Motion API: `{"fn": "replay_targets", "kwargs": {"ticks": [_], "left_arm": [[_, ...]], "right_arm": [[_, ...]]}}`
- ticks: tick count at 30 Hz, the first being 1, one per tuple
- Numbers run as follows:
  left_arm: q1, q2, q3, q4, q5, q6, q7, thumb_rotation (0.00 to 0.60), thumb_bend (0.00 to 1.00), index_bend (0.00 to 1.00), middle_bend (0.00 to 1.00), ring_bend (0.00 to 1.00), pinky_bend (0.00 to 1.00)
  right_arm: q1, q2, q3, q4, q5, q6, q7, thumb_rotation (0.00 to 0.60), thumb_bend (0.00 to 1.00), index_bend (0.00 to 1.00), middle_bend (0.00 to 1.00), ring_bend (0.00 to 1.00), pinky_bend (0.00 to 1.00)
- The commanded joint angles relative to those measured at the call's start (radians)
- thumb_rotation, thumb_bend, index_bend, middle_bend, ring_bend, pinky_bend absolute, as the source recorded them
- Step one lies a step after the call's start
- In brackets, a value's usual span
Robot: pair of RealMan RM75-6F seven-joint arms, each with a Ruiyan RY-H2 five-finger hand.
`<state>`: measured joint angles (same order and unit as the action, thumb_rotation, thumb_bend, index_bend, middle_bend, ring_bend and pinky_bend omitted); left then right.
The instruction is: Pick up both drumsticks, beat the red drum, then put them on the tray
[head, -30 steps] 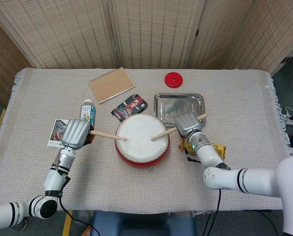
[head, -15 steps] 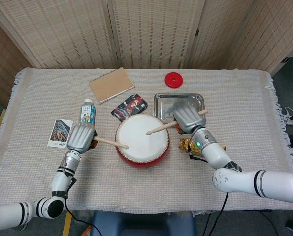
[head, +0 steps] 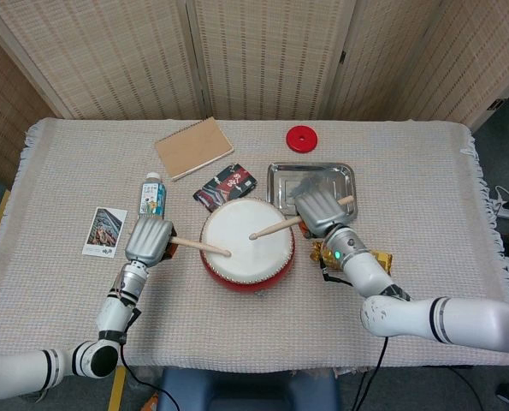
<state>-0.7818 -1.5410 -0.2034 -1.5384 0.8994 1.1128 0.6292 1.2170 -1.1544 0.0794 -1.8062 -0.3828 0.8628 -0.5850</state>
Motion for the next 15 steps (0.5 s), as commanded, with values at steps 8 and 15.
{"fn": "replay_targets", "kwargs": {"ticks": [8,15], "left_arm": [[-0.008,0.034,-0.034,-0.048,0.018,0.055,0.017,0.6,0.43,1.0,1.0,1.0,1.0],[-0.016,0.048,-0.04,-0.091,0.007,0.049,0.027,0.6,0.43,1.0,1.0,1.0,1.0]], "right_arm": [[0.001,-0.049,-0.05,0.062,0.026,-0.011,-0.047,0.6,0.75,1.0,1.0,1.0,1.0],[0.03,-0.153,-0.067,0.163,0.093,0.001,-0.106,0.6,0.75,1.0,1.0,1.0,1.0]]}}
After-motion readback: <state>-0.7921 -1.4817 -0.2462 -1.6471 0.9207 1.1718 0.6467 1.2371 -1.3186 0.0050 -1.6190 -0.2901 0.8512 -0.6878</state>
